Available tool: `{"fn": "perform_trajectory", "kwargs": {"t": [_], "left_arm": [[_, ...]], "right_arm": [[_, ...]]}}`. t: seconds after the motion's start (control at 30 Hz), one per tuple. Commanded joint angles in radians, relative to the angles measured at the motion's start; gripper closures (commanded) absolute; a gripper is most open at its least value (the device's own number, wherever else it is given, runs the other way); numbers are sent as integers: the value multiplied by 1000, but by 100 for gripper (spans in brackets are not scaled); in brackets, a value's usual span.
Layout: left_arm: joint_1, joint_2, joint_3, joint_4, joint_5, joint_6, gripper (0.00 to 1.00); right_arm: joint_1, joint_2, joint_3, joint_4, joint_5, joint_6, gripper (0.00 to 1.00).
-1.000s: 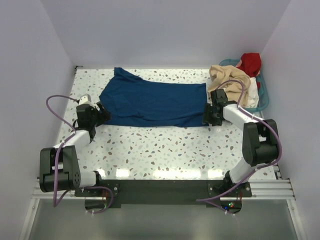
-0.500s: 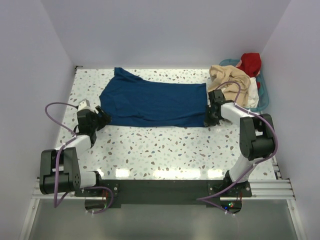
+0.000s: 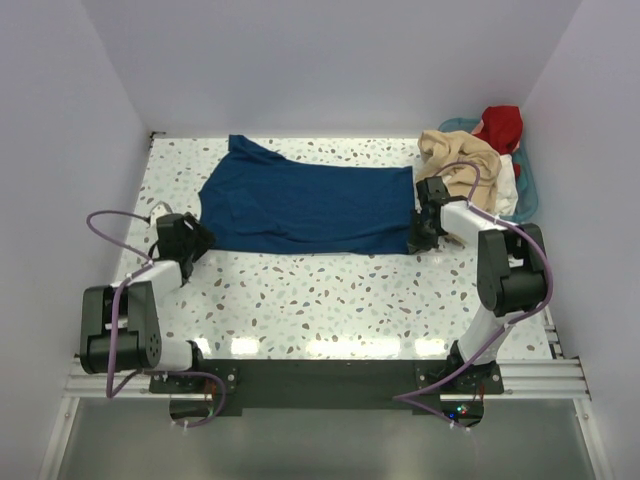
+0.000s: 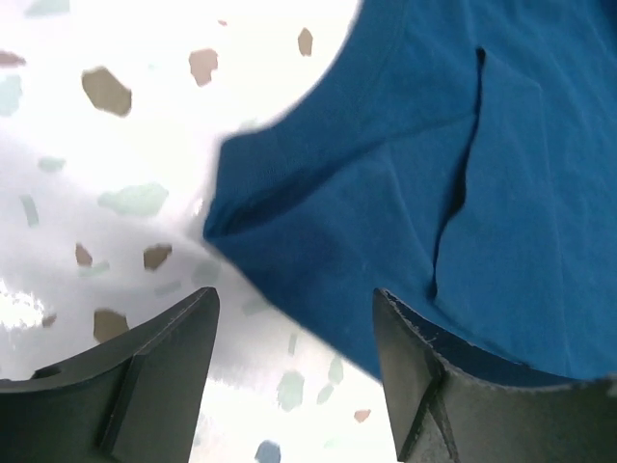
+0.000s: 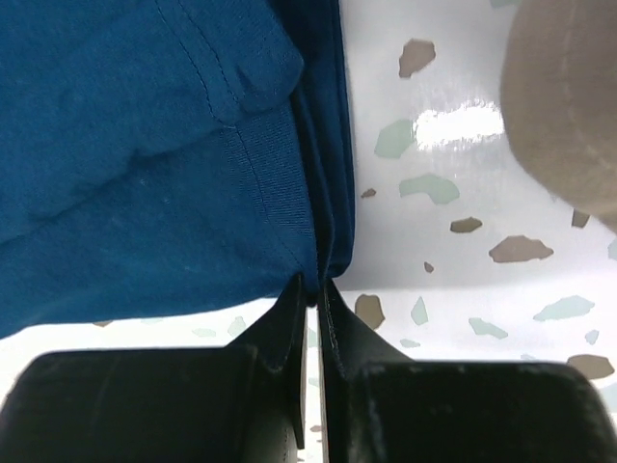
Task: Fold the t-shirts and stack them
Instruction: Fold the tshirt
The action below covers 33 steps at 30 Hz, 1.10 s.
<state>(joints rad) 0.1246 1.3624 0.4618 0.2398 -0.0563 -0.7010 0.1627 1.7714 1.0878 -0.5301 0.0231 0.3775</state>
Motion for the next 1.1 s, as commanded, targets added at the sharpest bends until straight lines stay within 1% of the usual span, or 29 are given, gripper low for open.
{"fn": "perform_trajectory", "kwargs": {"t": [0.0,0.07,0.17,0.2,0.23,0.27,0.33,0.37,0.43,0.47,0.53,0.57,0.6,0.63,0.7,0.8,0.87,1.07], "left_arm": [[14,64,132,-97,-71,-17,32],[15,98,175,-128,-82,-11,34],[20,153,219,-168,-70,-8,40],[21,165,228,-178,-68,-8,44],[23,185,236,-191,-66,-9,46],[21,193,239,-192,-60,-12,51],[23,217,241,-194,-53,-17,56],[23,224,242,-197,-48,-18,61],[21,242,245,-204,-37,-20,67],[23,247,247,-204,-22,-20,74],[23,253,244,-217,-19,-15,82],[24,254,244,-224,-30,-15,92],[26,251,245,-238,-36,-12,97],[27,244,245,-272,-39,-11,100],[33,228,245,-310,-65,-11,100],[49,166,230,-405,-108,-14,100],[59,103,218,-441,-144,-28,100],[69,-52,152,-571,-191,-66,100]], "right_arm": [[0,-29,-23,-120,9,1,100],[0,-30,-20,-136,24,0,100],[-2,-30,-5,-172,37,6,100],[-2,-32,6,-186,46,9,100],[0,-32,12,-192,47,9,100],[0,-33,23,-208,55,9,100],[-2,-33,37,-220,69,9,100],[0,-32,46,-225,72,9,100],[0,-32,55,-246,70,9,100],[-2,-33,60,-254,66,9,100],[0,-39,55,-268,57,15,100],[0,-49,44,-272,52,17,100],[-2,-53,38,-272,49,20,100],[-2,-61,32,-275,49,21,100],[-2,-70,15,-287,44,23,100],[-2,-93,-14,-312,40,20,100],[-2,-112,-43,-329,34,21,100],[3,-173,-126,-358,-21,29,100]]}}
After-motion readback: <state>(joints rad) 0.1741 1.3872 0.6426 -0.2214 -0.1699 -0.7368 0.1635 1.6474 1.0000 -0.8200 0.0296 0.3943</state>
